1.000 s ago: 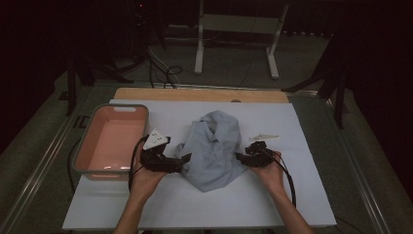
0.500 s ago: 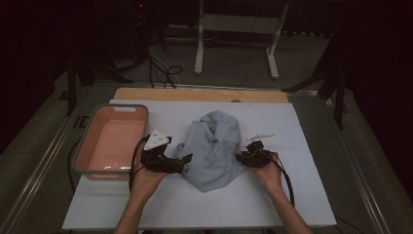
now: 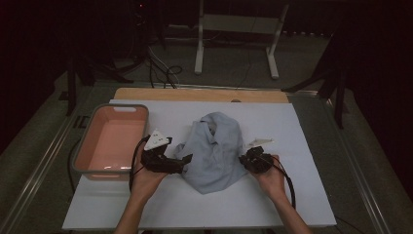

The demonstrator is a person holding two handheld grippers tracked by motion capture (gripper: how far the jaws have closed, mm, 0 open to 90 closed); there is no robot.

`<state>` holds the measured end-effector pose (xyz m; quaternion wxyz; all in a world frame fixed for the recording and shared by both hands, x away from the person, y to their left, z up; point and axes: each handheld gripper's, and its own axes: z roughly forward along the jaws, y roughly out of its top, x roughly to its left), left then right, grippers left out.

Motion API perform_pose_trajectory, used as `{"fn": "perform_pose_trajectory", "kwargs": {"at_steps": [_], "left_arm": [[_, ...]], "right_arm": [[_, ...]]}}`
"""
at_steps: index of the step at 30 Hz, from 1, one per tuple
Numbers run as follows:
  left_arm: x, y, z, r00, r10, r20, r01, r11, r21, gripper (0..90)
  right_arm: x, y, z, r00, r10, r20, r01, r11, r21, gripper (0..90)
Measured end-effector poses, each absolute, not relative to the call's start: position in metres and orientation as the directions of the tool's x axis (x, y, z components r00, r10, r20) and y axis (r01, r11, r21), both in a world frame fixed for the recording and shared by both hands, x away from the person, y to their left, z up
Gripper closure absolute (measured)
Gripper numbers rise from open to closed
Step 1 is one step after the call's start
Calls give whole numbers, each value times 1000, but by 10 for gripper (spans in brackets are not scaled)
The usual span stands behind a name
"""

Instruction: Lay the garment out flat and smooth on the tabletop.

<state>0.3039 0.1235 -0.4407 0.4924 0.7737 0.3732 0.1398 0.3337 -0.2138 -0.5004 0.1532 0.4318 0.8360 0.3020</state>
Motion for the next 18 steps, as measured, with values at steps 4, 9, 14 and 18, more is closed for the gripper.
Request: {"fn": "perform_pose_trajectory", "kwargs": {"at_steps": [4,9,14,18], "left_arm": [[304,124,-440,681,716,-150,439,-235,867,40],[303,125,-440,680,717,-153,438,-230,869,42],[303,124,-441,681,716,-153,441,-234,867,41],[303,124,-440,681,716,-154,439,-231,868,42]], "right_arm": [[324,-217,-496,-581,814,6,626,442,643,849],[311,-224,-493,-585,811,16,626,439,644,850],[298,-232,-487,-591,807,22,618,434,656,850],[286,-237,-483,-591,806,21,615,433,659,851]]}}
